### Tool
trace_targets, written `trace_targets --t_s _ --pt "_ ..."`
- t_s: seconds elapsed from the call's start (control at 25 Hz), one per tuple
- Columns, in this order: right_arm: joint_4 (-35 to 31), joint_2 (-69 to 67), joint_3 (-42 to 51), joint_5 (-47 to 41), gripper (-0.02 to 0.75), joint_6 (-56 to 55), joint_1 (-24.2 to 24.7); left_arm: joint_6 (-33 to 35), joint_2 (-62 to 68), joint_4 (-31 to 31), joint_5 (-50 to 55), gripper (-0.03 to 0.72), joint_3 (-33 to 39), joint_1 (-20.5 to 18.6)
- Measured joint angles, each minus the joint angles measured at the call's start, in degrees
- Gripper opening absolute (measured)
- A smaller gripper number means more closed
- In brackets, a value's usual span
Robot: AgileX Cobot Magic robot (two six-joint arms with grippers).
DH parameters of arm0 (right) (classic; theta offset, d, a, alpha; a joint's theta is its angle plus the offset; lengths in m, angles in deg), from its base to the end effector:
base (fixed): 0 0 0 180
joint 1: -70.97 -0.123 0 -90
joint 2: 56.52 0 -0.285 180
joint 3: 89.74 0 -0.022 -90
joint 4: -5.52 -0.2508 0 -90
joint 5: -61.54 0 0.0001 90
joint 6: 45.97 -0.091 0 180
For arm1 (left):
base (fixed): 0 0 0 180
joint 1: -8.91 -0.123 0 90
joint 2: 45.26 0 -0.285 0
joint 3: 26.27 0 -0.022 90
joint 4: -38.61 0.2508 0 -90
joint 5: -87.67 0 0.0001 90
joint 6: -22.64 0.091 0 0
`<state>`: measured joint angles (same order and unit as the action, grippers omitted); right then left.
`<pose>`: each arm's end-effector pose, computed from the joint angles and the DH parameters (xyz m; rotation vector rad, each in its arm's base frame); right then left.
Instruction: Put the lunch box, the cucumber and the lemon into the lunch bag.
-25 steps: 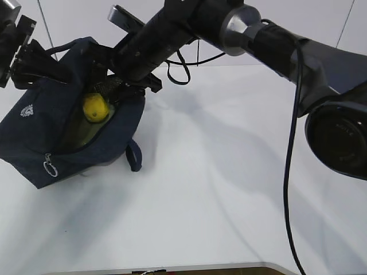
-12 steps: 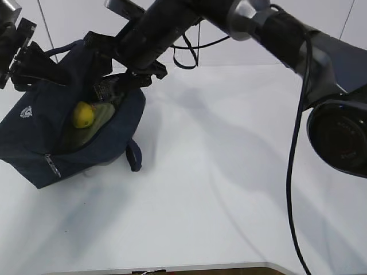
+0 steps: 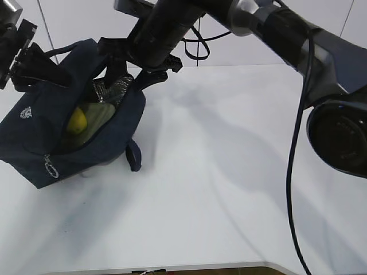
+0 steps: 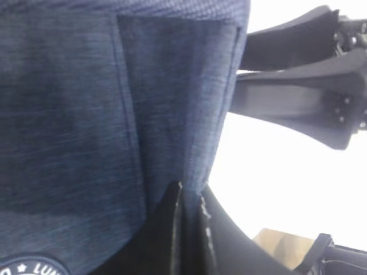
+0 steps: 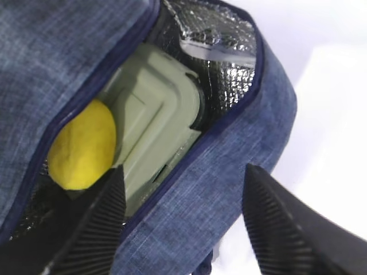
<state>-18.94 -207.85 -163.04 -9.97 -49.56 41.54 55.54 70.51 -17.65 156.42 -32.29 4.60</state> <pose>0.4486 0.2941 0.2624 -0.5608 2.5962 0.7766 0.3866 -0.0416 0.2601 0.1657 2.5694 -1.1906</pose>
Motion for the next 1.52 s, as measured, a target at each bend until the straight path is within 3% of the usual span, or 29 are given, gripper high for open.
trace_targets --t_s 0.24,0.84,1.32,1.52 --pt "3.5 0.0 0.0 0.0 0.51 -0.3 0.0 0.0 0.0 1.6 0.0 -0.015 0.0 0.0" --pt "4.6 2.0 4.9 0.0 0.51 0.0 0.0 0.0 0.0 2.4 0.0 -0.015 0.0 0.0" --pt "6.9 16.2 26.7 0.0 0.51 3.9 -0.1 0.0 0.0 2.5 0.0 -0.015 0.0 0.0" --pt "6.9 19.7 28.6 0.0 0.51 4.0 -0.1 0.0 0.0 2.5 0.0 -0.015 0.0 0.0"
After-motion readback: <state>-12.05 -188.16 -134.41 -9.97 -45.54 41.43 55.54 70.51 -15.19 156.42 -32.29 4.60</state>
